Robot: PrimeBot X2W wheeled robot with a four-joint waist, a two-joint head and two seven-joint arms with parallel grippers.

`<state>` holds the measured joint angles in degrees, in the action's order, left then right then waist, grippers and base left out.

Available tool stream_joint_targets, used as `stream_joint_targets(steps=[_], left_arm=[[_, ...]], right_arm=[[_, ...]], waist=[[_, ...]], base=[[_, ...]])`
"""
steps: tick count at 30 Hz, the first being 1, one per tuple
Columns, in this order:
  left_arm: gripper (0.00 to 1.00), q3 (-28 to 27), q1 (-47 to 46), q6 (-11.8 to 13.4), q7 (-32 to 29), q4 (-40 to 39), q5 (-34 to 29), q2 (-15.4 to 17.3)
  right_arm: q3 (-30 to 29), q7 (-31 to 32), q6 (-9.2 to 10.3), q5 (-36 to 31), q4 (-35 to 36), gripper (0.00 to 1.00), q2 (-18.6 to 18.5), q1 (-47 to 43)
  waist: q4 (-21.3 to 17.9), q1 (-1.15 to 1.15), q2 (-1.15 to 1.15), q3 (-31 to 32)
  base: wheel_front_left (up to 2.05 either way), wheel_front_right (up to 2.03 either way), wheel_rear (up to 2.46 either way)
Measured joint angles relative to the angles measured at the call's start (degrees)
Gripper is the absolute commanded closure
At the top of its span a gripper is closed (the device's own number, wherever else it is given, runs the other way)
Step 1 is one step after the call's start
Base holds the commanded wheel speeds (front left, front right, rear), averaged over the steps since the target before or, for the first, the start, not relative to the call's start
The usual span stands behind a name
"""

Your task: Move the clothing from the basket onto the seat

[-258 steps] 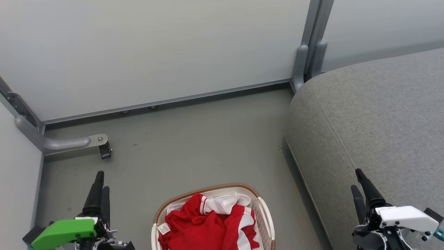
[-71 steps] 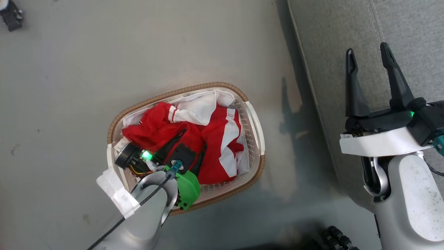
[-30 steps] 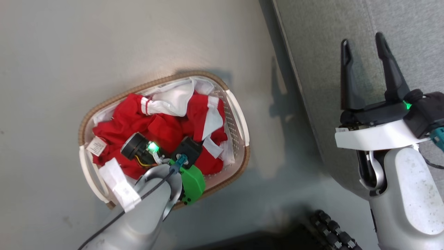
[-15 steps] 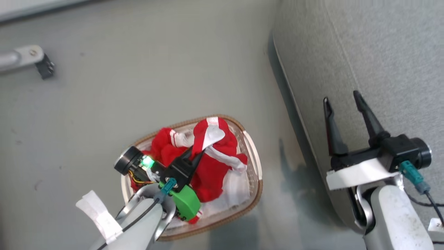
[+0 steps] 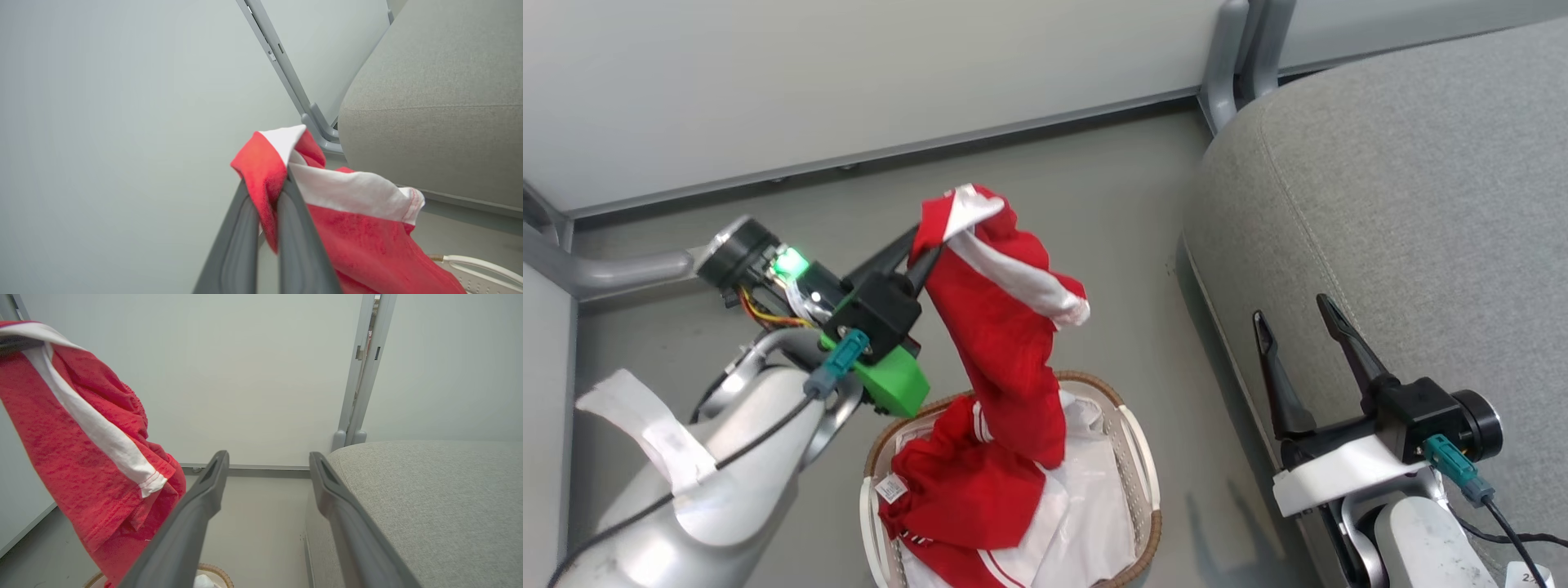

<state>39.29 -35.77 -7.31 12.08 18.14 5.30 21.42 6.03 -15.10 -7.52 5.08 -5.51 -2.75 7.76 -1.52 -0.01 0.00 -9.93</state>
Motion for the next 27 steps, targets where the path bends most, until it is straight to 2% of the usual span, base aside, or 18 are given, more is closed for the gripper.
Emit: stream_joint_targets(steps=[4,10,19,27], left_arm=[[1.0,0.0,-3.83,-0.07,-2.94,-4.24,2.21,2.63],[1.0,-1.27,-8.93,-0.08,-5.99,-8.93,4.77,4.46],[1.0,-3.68,-13.66,0.57,-7.53,-11.22,6.1,4.22],[1.0,-2.43,-15.25,0.79,-8.73,-13.62,6.71,2.64]], right_arm=[[1.0,0.0,0.0,0.0,-0.09,0.0,-0.01,-0.15],[4.31,0.0,0.0,-0.08,-0.71,0.0,0.0,-0.01],[10.01,0.0,0.0,-0.38,-1.47,0.0,0.0,1.58],[15.01,0.0,0.0,-0.55,-4.76,0.0,-0.02,3.11]], waist=[[0.4,0.0,0.0,2.65],[0.4,0.0,0.0,4.29],[-0.28,0.0,0.0,6.18],[-0.05,0.0,0.0,7.61]], base=[[0.0,0.0,0.0],[0.0,0.0,0.0],[0.0,0.0,0.0],[0.0,0.0,0.0]])
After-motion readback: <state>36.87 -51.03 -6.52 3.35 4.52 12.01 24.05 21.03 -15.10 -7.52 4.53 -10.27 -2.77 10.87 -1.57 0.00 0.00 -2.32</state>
